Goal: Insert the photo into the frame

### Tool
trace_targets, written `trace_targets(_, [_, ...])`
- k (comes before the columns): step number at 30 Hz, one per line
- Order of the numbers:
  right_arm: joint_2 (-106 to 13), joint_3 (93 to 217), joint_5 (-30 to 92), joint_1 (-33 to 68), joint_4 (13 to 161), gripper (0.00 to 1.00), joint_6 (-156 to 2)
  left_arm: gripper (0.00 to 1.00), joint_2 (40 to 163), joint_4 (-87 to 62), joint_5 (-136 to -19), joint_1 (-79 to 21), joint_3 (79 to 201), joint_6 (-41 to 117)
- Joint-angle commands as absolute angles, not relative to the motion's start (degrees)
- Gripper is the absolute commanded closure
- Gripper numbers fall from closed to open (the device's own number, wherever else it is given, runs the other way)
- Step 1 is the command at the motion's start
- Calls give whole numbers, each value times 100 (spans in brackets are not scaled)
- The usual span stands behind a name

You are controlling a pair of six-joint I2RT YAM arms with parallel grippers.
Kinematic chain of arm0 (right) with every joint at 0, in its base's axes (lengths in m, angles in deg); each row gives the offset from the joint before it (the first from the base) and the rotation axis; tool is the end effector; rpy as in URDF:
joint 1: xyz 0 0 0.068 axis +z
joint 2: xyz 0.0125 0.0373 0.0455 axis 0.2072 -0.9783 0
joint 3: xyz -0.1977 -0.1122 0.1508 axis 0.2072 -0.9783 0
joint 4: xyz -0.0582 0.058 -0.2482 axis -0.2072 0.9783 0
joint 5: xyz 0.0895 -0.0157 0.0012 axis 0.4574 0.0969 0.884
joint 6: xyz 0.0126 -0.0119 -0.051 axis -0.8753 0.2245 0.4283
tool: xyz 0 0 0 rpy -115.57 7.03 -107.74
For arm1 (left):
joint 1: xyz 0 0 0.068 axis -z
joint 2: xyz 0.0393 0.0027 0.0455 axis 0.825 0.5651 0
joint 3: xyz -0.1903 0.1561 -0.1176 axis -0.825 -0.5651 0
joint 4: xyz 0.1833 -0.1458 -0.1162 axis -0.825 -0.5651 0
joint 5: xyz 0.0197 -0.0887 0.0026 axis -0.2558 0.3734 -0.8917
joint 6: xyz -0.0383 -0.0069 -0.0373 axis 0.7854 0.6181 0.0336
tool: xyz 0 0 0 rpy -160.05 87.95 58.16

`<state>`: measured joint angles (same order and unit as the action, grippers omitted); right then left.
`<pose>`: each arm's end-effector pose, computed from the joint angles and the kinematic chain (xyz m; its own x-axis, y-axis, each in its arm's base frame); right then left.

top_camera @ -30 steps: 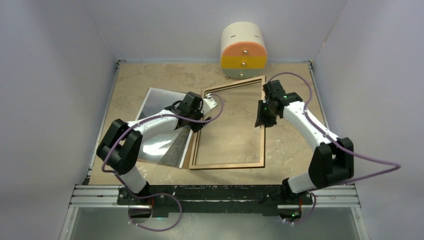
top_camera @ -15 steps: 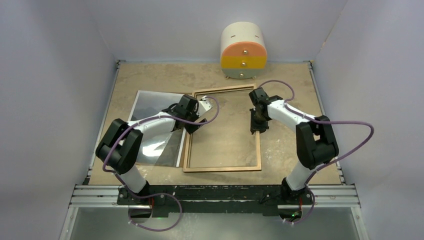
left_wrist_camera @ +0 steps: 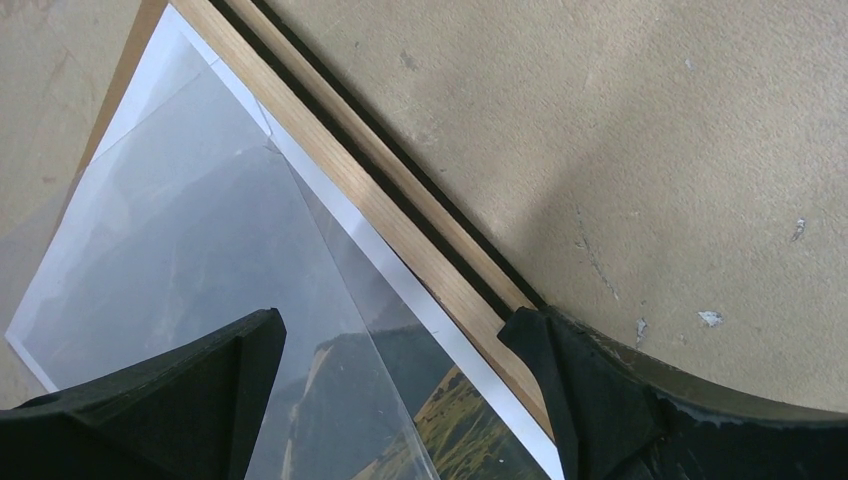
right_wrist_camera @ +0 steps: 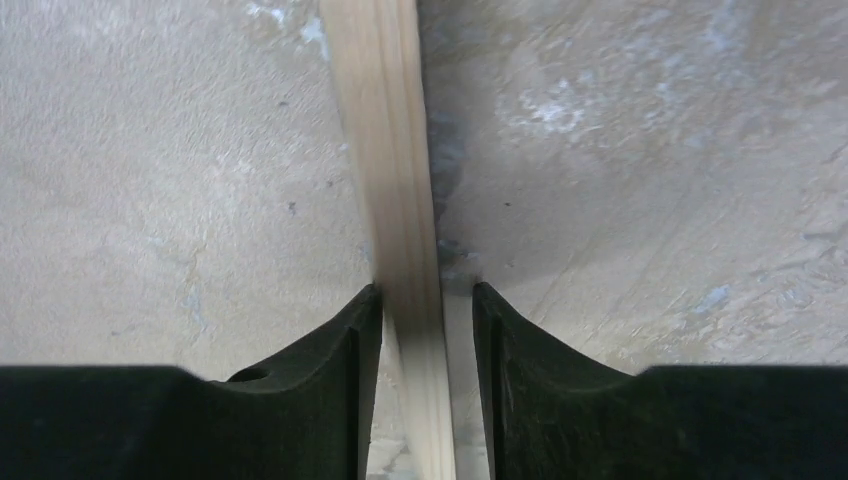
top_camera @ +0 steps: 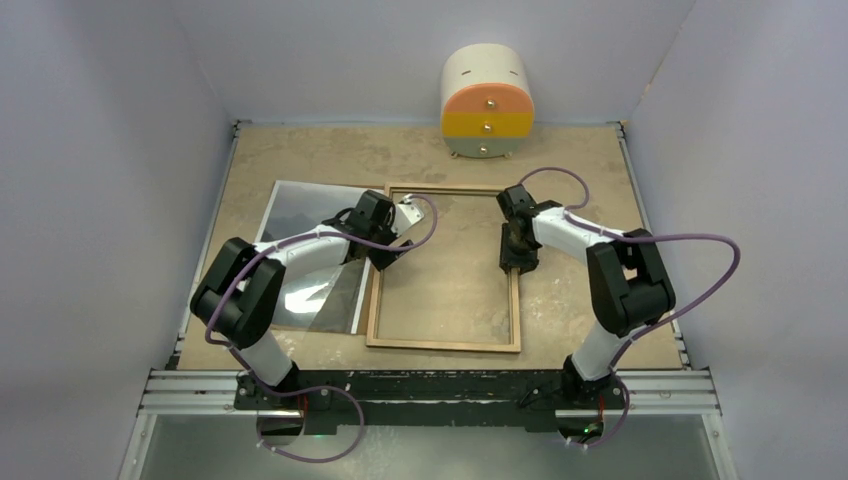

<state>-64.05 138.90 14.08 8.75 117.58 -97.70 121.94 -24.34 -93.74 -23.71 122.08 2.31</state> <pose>0.3059 0.1093 0.1633 -0.9199 0.1384 -0.3669 0.1432 0.9896 0.0142 0.2897 -0.1742 0.1756 -0.4232 0.7345 -0.5304 0.6778 0.6452 0.3526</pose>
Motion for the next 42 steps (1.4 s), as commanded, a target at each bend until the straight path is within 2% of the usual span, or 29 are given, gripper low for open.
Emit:
trace_targets(1, [-6392,13491,643,747,11347,54,-10003,0,12097,-2906,-8929,-2421,12045,134])
trace_targets(7, [-6325,13385,665,609,11256,54,-10027,0,12155,-3023,-8679,-2415,12157,159])
trace_targets(14, [-6401,13442,254,294,11478,65,-10166,0,12228,-3128,-8281,-2357,12349,292])
trace_targets(28, [-5739,12975,-285,158,11716,65,-10776,0,12566,-3174,-8551,-2344,12908,246])
trace_targets(37, [-5385,13687,-233,158,12070,27,-10519,0,12077,-3896,-8030,-2433,13446,400])
trace_targets(42, [-4808,14180,220,175,12066,6,-10354,0,11875,-4722,-7573,-3124,14319,272])
